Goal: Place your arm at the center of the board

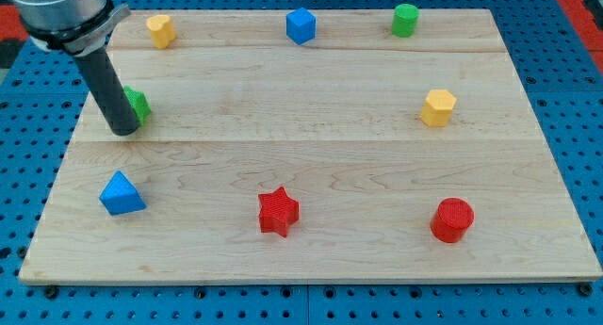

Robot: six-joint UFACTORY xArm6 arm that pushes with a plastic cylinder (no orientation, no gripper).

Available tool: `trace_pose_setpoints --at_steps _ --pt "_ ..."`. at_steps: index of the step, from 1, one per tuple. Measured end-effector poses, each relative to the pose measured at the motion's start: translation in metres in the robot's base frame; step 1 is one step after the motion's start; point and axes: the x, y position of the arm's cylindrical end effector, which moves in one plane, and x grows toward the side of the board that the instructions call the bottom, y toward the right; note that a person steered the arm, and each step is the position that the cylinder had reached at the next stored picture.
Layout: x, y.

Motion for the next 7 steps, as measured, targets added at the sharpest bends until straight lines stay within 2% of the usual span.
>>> trace_pose_setpoints --at_steps 1,2,4,7 --pt "-0.005 0.026" --pt "-0.030 0.076" --pt "-0.049 0.097" --pt "-0.051 0.141"
